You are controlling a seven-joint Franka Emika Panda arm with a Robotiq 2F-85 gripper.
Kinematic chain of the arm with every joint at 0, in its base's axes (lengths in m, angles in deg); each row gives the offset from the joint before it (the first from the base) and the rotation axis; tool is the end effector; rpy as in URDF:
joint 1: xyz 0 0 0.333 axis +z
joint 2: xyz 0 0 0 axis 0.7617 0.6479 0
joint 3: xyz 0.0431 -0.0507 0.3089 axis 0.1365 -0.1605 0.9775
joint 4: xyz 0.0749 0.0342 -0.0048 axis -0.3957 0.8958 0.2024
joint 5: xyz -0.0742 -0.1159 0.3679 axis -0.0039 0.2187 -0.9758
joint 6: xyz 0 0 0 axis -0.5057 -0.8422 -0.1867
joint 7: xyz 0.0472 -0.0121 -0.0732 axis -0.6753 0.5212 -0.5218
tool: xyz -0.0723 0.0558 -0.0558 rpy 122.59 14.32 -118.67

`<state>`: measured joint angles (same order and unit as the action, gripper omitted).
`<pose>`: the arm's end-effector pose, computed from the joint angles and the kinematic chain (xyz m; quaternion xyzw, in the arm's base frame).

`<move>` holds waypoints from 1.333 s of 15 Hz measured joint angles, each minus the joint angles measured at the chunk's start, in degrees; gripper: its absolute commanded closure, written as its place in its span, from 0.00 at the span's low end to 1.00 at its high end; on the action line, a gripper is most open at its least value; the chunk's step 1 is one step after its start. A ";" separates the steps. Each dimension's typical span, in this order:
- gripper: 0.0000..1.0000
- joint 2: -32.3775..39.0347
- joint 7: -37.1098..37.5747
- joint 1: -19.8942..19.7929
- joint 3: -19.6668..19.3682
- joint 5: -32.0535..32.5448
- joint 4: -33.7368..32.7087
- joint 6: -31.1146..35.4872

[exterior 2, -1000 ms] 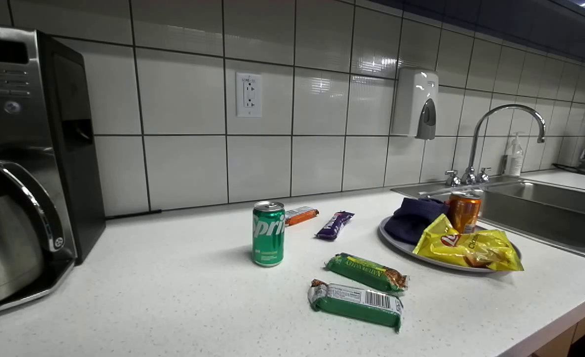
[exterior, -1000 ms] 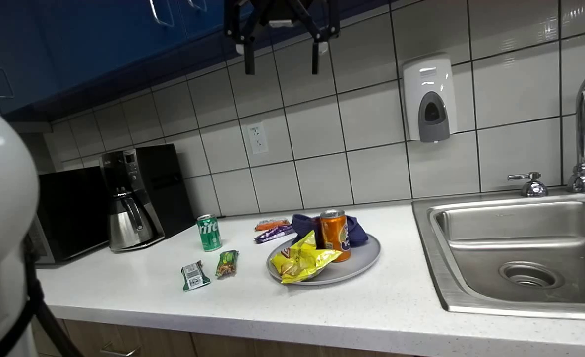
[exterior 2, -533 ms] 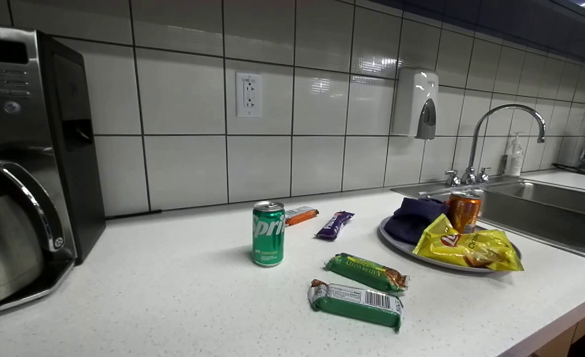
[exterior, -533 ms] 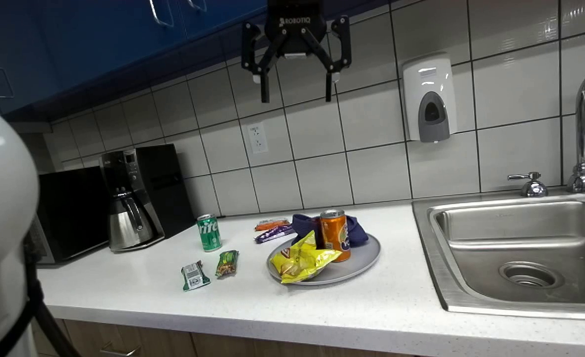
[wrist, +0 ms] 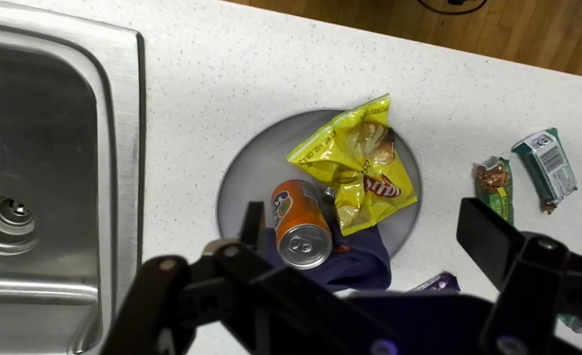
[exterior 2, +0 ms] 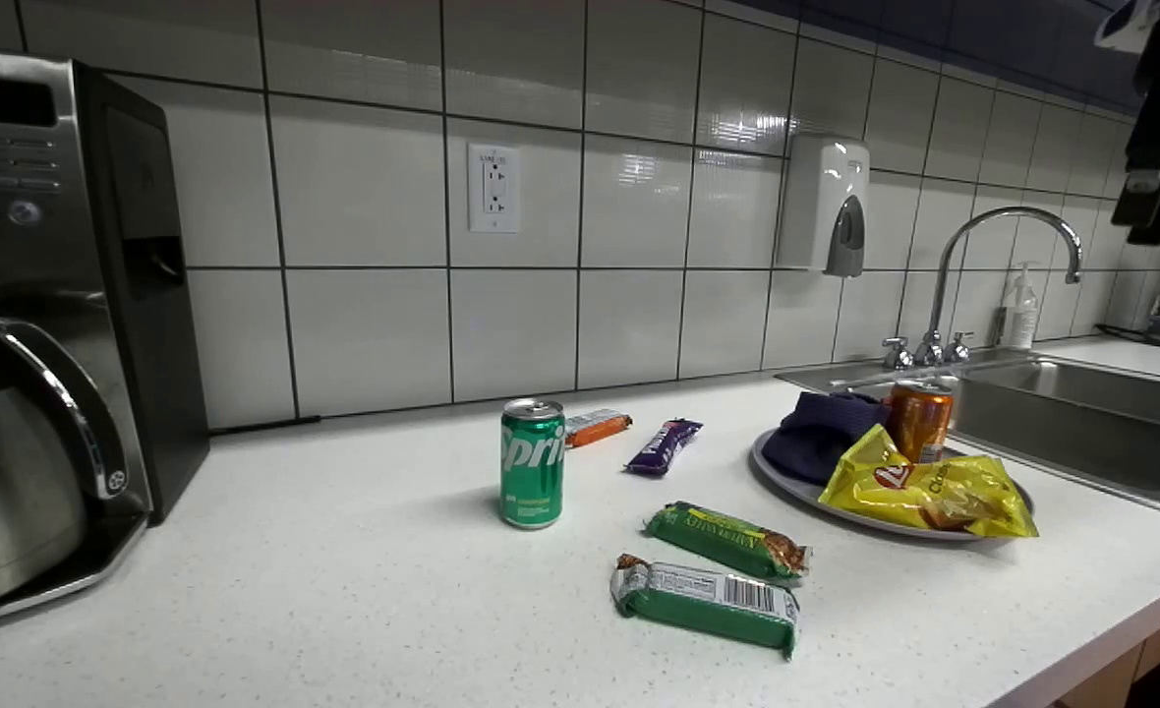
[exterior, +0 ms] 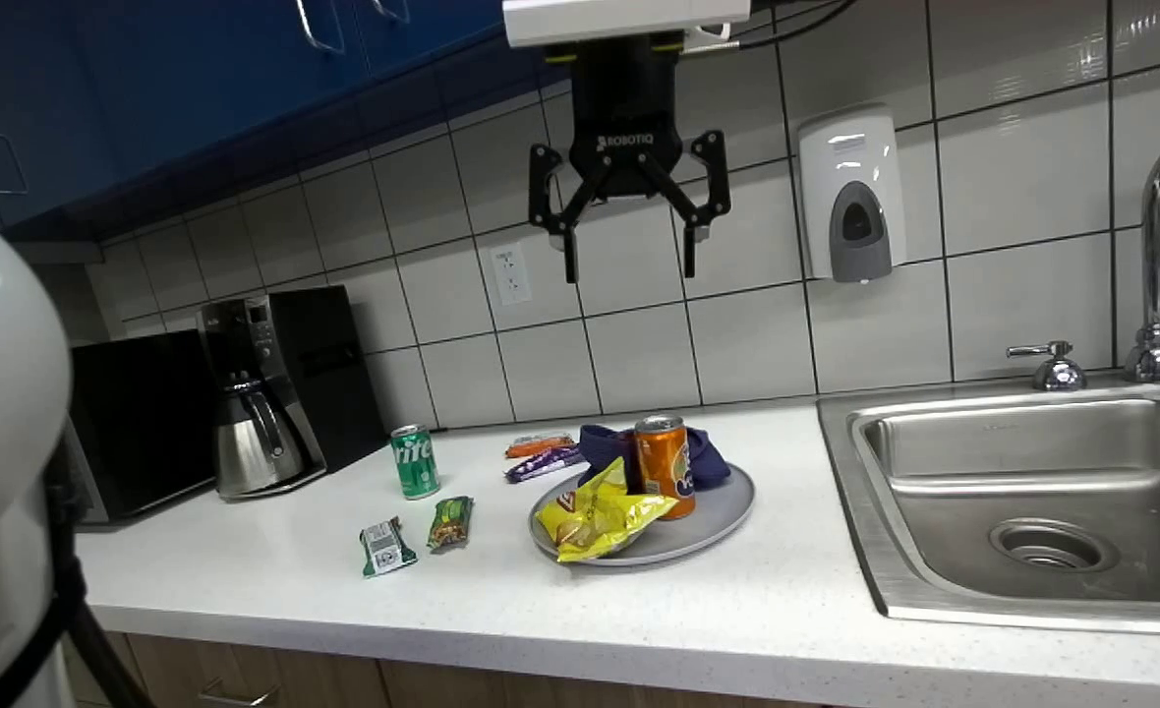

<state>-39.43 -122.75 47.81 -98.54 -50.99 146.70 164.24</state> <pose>0.3654 -0.1954 0.4673 -0.9898 -0.1214 -0.0363 0.0655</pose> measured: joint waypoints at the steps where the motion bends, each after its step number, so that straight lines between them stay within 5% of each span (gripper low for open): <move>1: 0.00 0.92 -0.24 -0.11 0.10 0.00 0.57 1.81; 20: 0.00 20.01 -0.43 -0.62 4.38 -0.49 1.64 21.01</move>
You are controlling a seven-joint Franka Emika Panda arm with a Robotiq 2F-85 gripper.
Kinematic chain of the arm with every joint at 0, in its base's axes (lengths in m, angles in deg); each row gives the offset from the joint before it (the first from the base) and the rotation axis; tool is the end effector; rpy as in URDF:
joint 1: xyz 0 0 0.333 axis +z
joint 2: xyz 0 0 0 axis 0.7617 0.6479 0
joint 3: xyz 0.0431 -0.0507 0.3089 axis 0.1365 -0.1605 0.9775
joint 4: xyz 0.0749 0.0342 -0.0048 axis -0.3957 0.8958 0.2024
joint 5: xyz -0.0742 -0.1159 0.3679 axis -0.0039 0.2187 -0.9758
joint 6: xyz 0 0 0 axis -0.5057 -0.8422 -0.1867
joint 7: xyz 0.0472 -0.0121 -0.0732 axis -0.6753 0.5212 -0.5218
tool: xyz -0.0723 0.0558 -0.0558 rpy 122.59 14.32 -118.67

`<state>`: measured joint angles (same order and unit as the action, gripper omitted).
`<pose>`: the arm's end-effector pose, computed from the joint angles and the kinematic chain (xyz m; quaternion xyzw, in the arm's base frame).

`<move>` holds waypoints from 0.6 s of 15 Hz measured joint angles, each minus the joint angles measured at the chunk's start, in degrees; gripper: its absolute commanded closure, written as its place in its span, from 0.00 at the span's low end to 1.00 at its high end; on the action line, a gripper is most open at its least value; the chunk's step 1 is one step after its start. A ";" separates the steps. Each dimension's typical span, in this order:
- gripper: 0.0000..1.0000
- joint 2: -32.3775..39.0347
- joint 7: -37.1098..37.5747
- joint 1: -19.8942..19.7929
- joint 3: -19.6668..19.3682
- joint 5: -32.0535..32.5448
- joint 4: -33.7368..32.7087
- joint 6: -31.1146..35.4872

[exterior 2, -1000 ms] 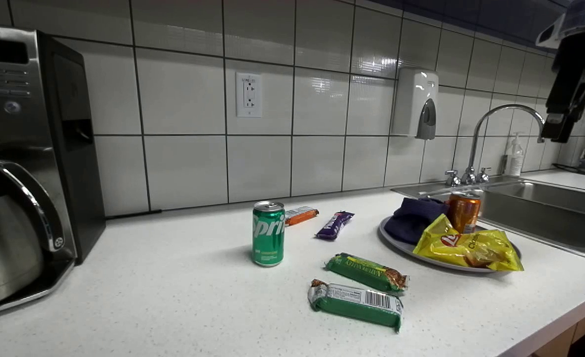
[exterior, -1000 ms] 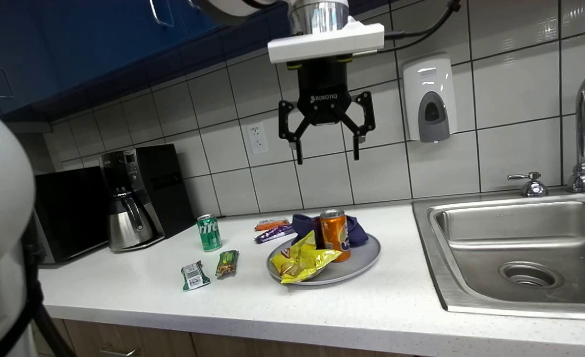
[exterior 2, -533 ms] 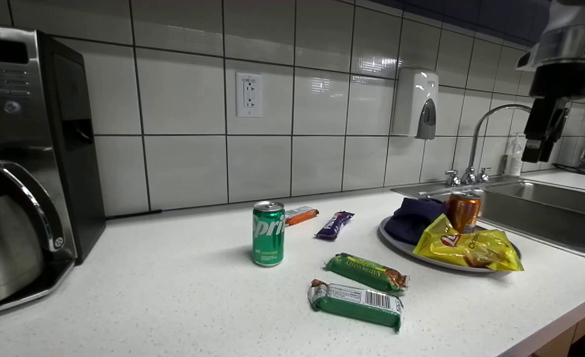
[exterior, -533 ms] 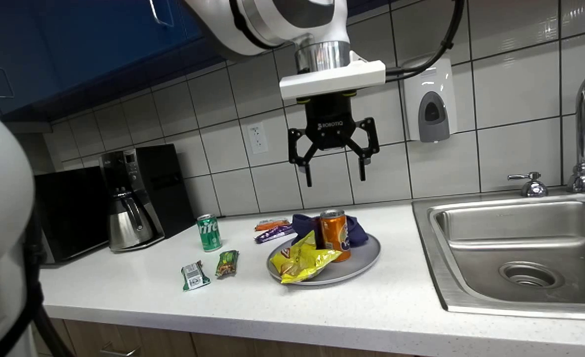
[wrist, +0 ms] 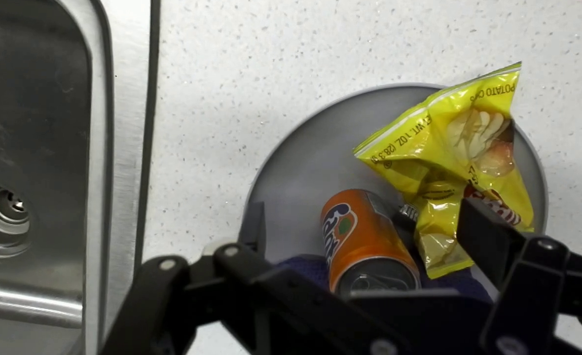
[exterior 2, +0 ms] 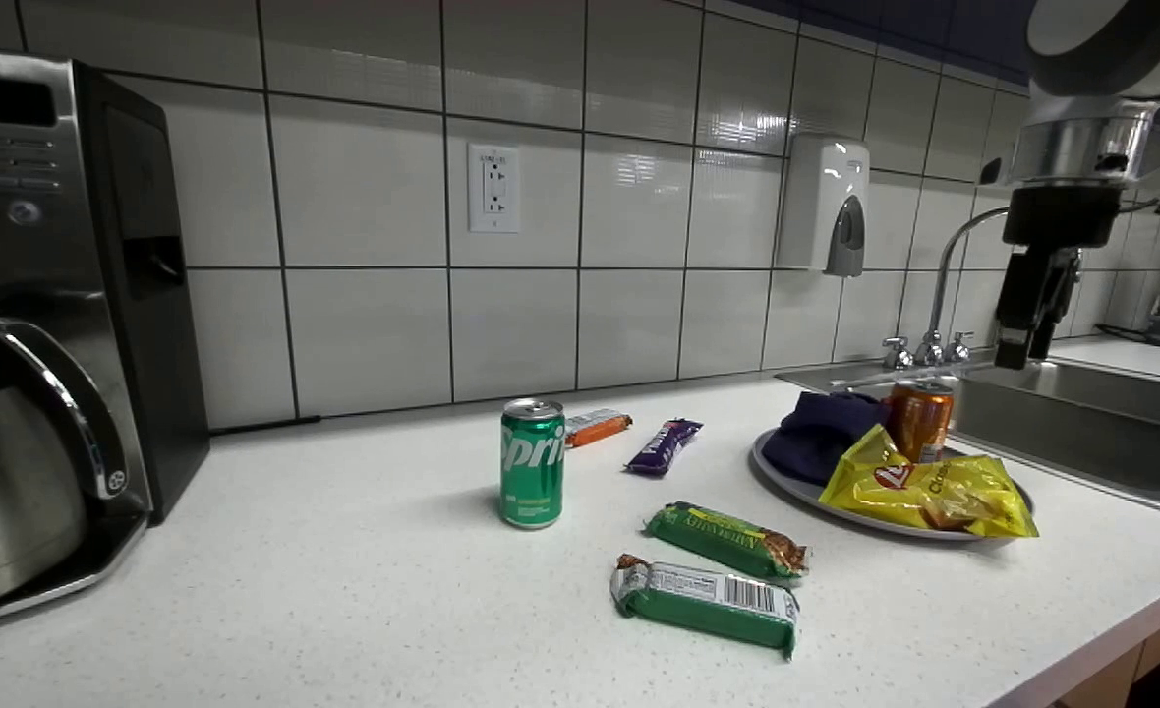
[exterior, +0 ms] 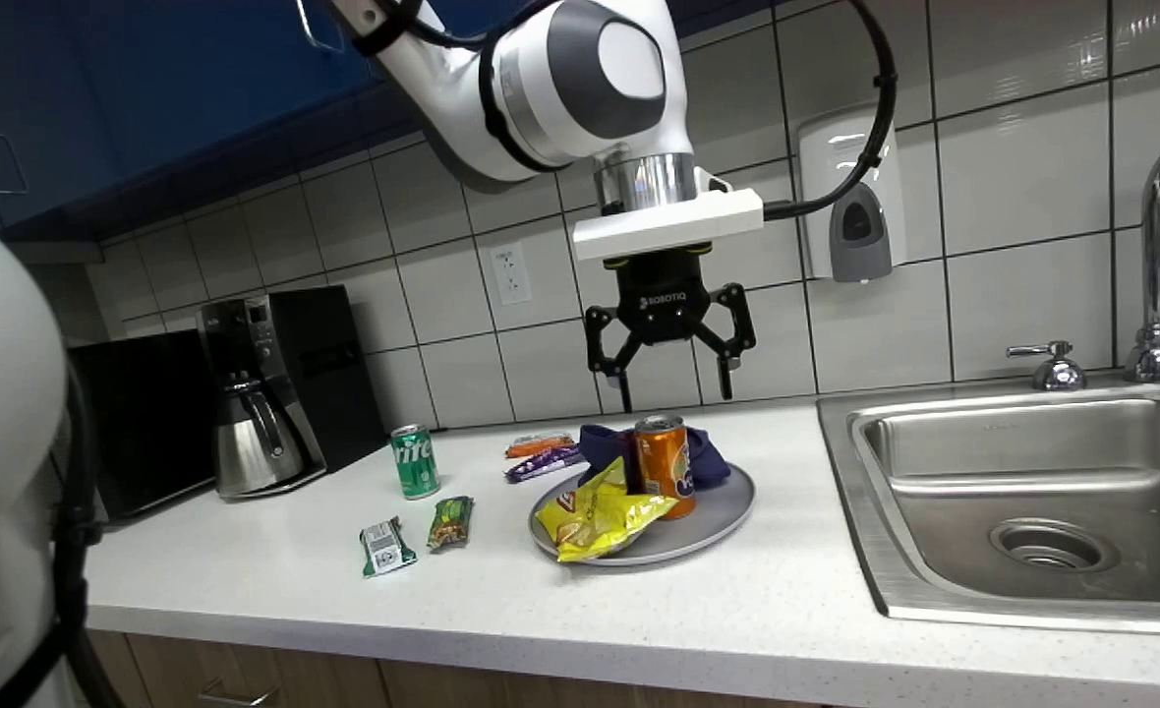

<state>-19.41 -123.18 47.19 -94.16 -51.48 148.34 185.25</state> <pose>0.4334 -0.1821 0.3476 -0.9899 -0.1415 -0.0100 0.0036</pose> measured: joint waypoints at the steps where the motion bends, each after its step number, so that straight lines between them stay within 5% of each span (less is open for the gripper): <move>1: 0.00 1.13 0.00 -0.05 0.41 -0.05 -0.33 0.66; 9: 0.00 8.14 0.02 -1.07 4.49 -1.18 -4.01 3.67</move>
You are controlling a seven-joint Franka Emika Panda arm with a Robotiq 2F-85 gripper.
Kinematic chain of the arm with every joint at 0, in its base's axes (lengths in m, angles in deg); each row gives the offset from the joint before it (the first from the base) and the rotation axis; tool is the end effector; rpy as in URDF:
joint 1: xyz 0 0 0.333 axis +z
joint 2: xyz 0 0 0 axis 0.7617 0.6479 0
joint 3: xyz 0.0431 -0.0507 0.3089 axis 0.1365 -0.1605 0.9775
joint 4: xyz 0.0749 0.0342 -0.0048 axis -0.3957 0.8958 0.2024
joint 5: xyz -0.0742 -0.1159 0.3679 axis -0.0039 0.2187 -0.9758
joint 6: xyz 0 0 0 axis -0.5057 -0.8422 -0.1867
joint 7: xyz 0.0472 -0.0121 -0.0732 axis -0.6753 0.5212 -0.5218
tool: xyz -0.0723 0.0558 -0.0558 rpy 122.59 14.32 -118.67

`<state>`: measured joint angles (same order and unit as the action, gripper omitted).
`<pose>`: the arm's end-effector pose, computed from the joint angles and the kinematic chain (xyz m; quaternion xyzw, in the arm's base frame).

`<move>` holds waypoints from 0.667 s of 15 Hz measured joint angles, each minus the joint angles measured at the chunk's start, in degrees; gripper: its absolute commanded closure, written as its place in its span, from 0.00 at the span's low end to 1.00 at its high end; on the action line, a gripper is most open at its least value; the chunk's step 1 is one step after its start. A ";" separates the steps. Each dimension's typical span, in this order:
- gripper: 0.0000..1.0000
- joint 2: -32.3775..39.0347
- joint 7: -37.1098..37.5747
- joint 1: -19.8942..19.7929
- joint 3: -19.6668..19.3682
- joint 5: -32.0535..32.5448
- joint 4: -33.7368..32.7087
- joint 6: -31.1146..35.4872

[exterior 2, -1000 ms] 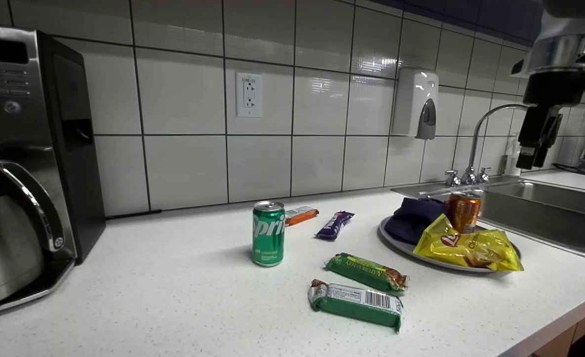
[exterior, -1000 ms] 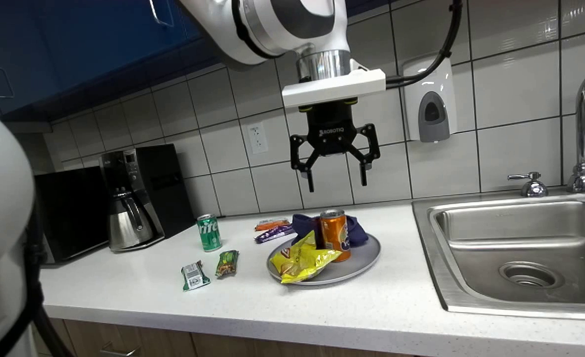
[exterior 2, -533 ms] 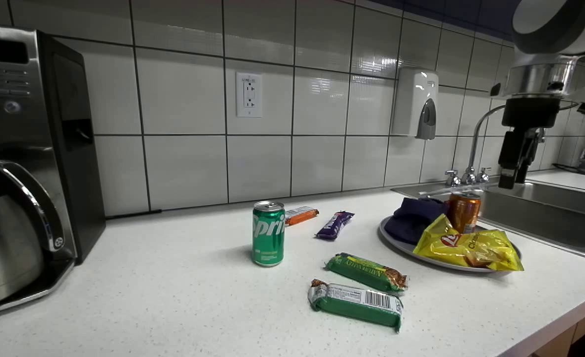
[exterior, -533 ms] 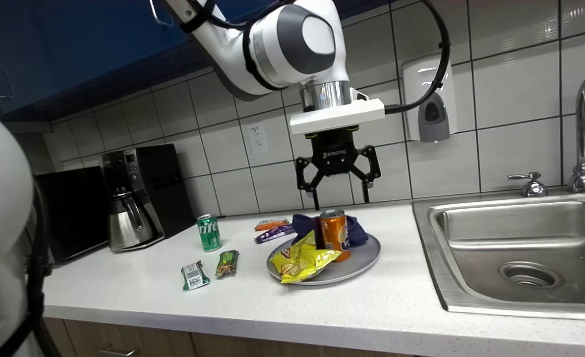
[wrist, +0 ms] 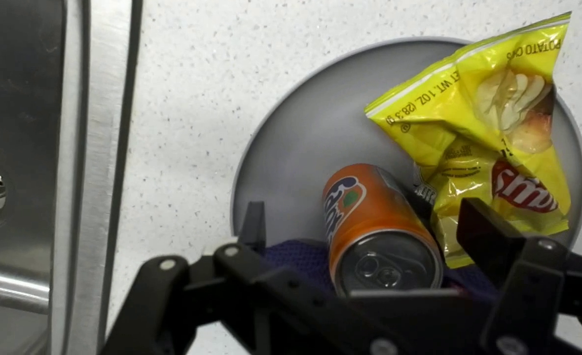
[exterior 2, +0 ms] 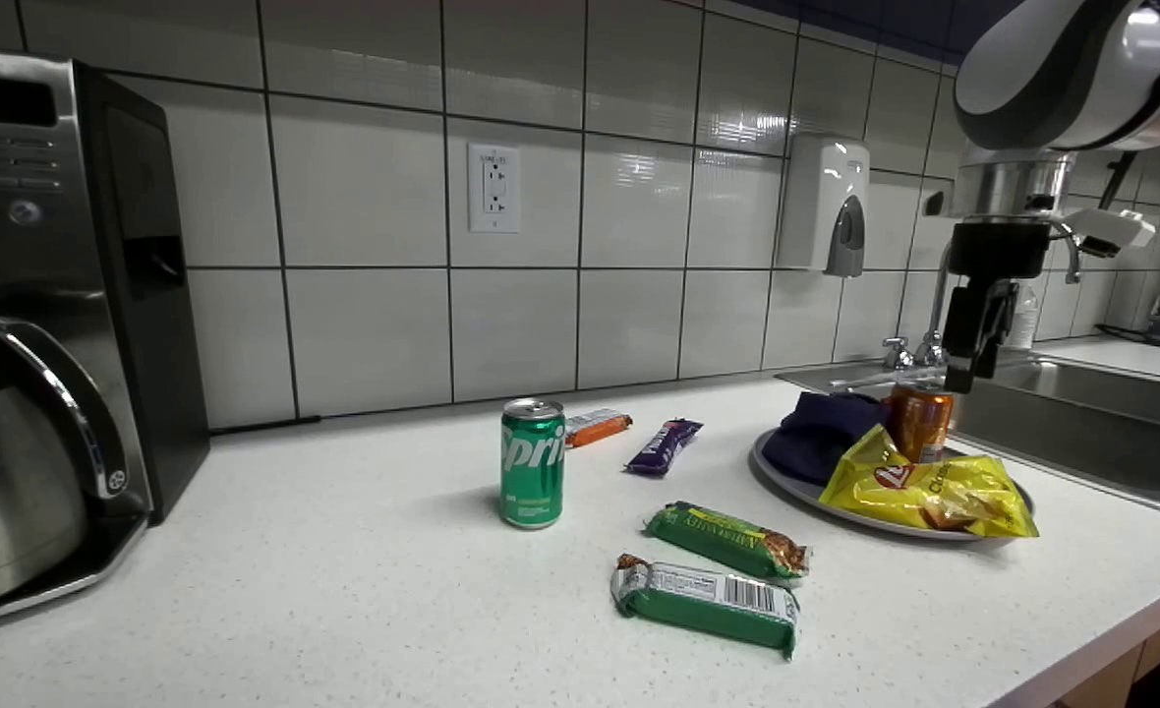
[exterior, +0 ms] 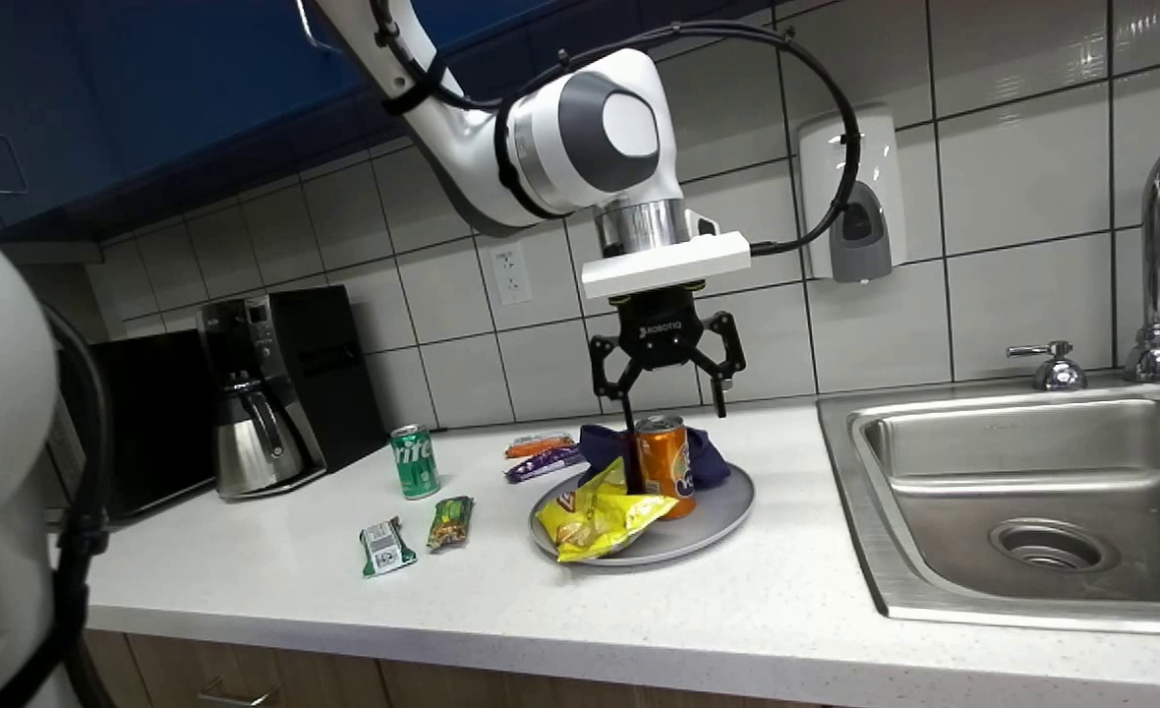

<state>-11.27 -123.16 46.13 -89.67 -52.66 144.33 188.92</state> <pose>0.4710 -0.1656 0.3179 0.9865 0.1632 0.0021 0.0103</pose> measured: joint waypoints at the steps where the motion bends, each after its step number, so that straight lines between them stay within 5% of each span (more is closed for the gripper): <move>1: 0.00 0.61 0.01 -0.20 0.46 -0.01 -0.38 0.34; 10: 0.00 4.59 1.34 -1.38 3.75 -4.19 -3.03 2.43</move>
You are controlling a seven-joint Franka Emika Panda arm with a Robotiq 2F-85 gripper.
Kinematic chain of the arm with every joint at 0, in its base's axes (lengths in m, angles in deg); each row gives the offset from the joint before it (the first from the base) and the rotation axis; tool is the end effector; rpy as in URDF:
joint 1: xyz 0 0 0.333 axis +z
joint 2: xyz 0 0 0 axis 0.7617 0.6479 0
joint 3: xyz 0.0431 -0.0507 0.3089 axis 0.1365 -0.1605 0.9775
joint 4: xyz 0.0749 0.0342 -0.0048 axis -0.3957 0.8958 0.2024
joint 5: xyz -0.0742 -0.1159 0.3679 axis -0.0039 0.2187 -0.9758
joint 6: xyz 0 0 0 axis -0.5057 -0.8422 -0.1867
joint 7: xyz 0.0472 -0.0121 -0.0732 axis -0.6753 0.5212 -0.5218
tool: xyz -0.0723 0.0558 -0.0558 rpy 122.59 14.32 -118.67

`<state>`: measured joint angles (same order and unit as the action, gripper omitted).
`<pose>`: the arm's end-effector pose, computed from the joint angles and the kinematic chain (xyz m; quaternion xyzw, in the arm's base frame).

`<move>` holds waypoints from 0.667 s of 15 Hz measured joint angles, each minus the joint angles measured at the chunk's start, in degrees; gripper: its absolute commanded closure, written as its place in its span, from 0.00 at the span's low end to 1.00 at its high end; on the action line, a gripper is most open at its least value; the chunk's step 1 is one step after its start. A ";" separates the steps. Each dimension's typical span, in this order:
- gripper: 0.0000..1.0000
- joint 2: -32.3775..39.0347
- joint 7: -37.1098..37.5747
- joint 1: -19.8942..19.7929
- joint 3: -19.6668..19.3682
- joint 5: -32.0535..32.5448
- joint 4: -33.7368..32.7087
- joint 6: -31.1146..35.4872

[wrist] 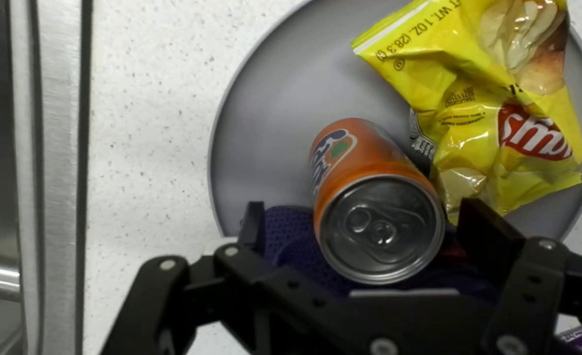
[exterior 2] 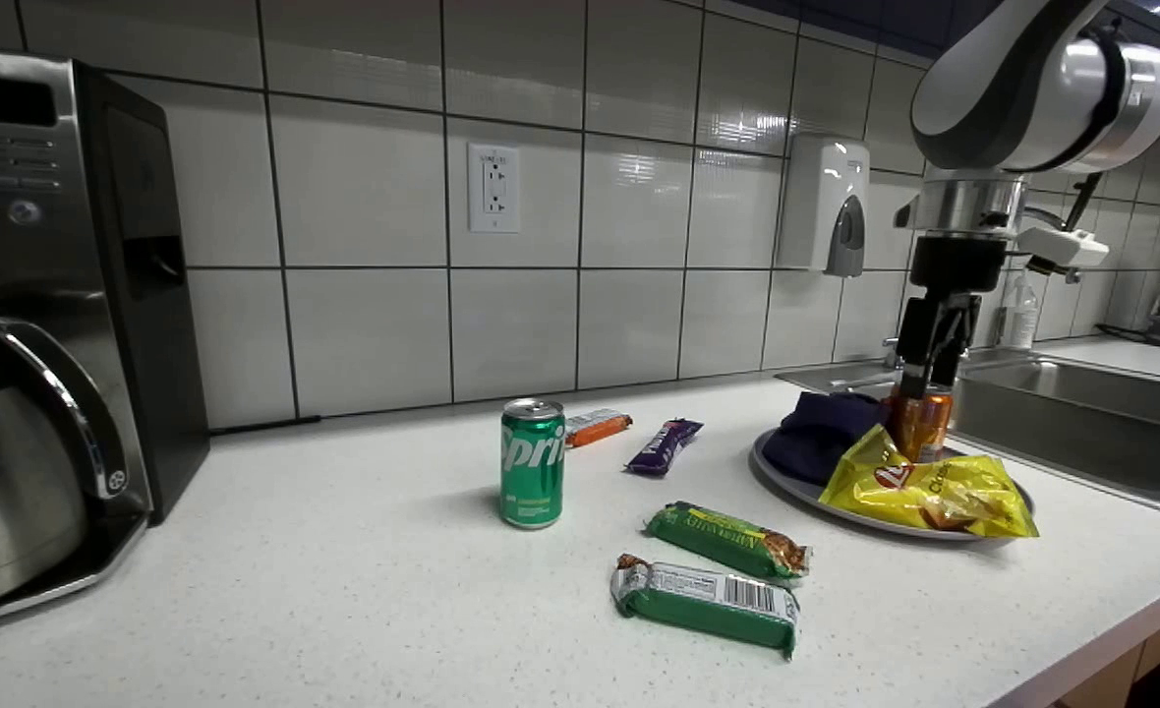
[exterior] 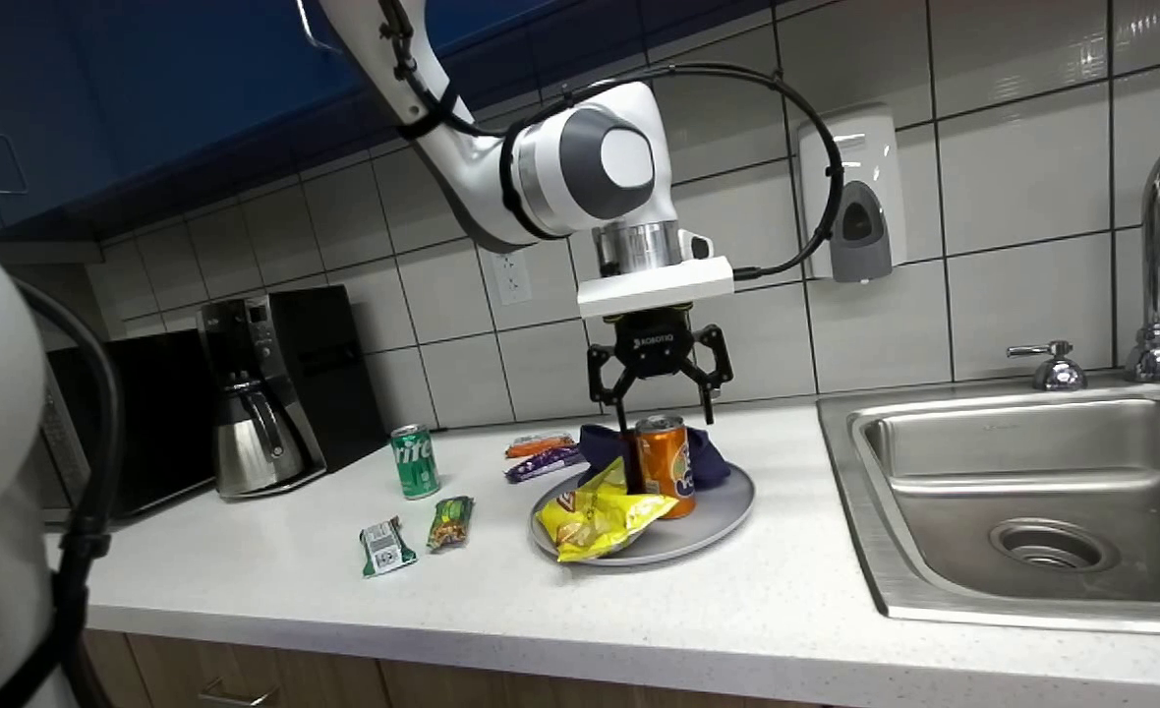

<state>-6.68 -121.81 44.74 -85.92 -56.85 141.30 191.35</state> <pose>0.4969 -0.1519 0.3034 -0.9892 -0.1453 -0.0174 0.0004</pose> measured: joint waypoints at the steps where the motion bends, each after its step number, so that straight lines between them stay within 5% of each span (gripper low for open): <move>1: 0.00 0.14 0.14 -0.04 0.36 -0.42 -0.07 0.02; 10: 0.00 1.77 1.75 -0.35 1.56 -0.83 -0.13 1.73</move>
<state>-4.91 -120.07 44.39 -84.36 -57.67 141.17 193.07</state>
